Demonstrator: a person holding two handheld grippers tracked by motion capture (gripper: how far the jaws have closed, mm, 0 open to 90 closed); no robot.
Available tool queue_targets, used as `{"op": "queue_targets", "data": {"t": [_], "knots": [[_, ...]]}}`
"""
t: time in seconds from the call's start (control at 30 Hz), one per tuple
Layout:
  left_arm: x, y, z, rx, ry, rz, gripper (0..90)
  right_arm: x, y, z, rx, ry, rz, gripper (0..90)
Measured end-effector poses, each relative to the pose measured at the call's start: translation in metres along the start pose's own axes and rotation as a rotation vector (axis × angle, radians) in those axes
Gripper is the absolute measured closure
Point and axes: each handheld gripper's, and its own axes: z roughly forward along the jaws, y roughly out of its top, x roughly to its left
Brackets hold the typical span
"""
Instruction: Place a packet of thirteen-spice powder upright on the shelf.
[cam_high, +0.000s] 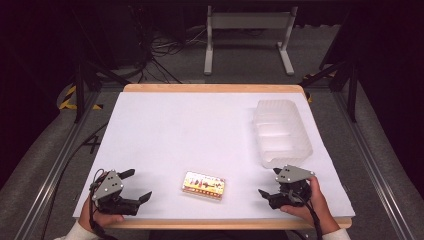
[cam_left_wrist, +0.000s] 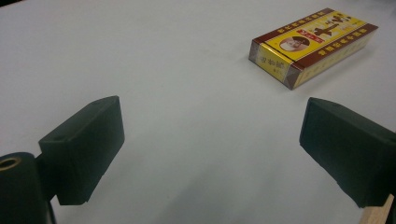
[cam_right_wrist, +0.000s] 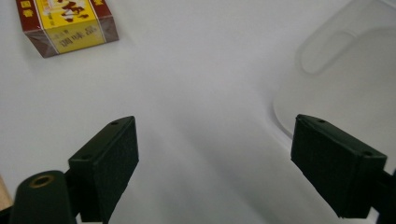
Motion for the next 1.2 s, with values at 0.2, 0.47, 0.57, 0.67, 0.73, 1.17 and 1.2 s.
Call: {"op": "queue_targets", "data": {"t": [0.2,0.47,0.57,0.67,0.73,1.17,1.2], "knots": [[0.0,-0.001,0.0,0.005,-0.001,0.001,7.2,0.0,-0.001,-0.004,-0.016,-0.024,0.001,15.9],[0.0,-0.002,0.0,0.014,0.008,-0.002,7.3,0.009,0.014,0.004,-0.014,0.035,-0.015,15.9],[-0.003,-0.002,0.002,0.027,0.016,0.0,7.4,0.014,0.026,0.011,-0.01,0.087,-0.034,15.8],[-0.004,-0.002,0.001,0.035,0.021,0.006,7.4,0.018,0.037,0.017,-0.009,0.116,-0.051,15.7],[-0.006,-0.003,0.0,0.038,0.027,0.004,7.4,0.022,0.047,0.023,-0.013,0.149,-0.064,15.8],[-0.008,-0.012,-0.013,0.037,0.062,-0.016,7.5,0.05,0.097,0.069,0.038,0.234,-0.151,21.1],[-0.008,-0.012,-0.014,0.039,0.063,-0.014,7.4,0.052,0.1,0.072,0.04,0.247,-0.153,21.1]]}}
